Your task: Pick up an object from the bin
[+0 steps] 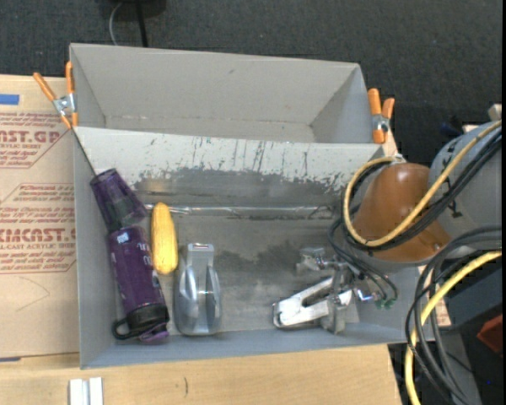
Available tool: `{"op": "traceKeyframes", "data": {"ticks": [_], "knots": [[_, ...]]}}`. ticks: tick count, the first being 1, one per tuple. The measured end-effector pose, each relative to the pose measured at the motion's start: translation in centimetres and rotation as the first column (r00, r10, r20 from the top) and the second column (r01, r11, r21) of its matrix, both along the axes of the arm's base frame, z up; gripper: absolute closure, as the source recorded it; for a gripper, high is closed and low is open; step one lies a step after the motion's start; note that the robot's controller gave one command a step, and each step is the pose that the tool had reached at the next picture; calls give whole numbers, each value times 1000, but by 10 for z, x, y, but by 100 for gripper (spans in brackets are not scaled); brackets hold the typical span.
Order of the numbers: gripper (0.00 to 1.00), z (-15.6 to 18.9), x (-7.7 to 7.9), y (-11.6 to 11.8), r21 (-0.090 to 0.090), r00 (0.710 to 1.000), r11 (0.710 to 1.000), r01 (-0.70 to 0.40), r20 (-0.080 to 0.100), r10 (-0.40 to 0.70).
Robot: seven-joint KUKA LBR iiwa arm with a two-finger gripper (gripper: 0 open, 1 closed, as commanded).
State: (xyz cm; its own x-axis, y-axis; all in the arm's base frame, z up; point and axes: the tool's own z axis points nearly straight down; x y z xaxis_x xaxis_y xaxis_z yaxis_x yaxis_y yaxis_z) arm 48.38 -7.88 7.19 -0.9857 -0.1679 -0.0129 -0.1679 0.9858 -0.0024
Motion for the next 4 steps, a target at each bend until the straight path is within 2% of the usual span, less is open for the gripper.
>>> {"op": "traceKeyframes", "data": {"ticks": [1, 3, 4], "knots": [[100, -1, 0, 6, -3, 972, 972, -237, -5, 237], [100, 3, -1, 7, -1, 972, 972, -237, -8, 237], [100, 23, -4, 8, 2, 971, 971, -237, -16, 237]]}}
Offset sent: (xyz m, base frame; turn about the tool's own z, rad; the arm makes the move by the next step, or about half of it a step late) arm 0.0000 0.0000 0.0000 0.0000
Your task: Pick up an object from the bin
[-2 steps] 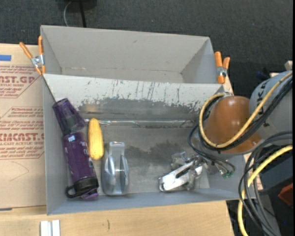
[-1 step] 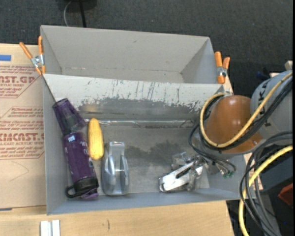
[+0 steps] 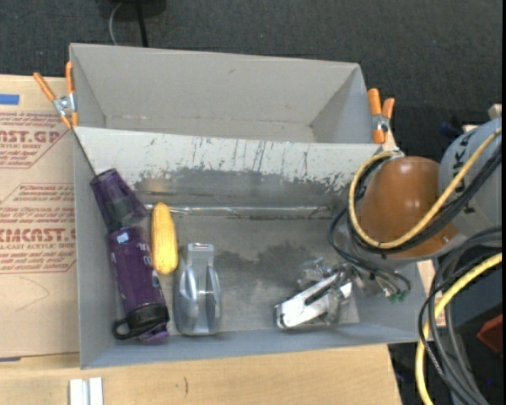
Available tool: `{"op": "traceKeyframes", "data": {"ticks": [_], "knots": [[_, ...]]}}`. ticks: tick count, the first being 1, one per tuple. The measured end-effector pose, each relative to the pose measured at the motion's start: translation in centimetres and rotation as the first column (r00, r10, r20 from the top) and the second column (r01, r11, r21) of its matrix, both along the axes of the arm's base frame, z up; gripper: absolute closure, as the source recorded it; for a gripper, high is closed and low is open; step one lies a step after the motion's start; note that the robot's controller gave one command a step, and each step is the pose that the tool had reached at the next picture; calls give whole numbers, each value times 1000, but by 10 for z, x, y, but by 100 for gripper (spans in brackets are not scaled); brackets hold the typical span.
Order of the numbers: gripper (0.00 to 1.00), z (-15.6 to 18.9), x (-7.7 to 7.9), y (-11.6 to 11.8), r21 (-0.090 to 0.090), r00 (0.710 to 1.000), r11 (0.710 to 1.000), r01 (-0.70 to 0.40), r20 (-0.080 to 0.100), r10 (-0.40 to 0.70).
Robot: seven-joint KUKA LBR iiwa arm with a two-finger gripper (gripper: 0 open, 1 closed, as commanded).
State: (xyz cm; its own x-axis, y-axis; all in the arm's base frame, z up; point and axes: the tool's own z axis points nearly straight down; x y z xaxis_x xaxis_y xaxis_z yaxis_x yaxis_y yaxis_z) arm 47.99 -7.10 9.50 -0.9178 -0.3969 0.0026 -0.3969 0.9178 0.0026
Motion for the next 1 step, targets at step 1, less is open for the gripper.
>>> {"op": "traceKeyframes", "data": {"ticks": [1], "knots": [[100, 14, 2, 0, -1, 1000, 1000, -1, 8, 1]]}}
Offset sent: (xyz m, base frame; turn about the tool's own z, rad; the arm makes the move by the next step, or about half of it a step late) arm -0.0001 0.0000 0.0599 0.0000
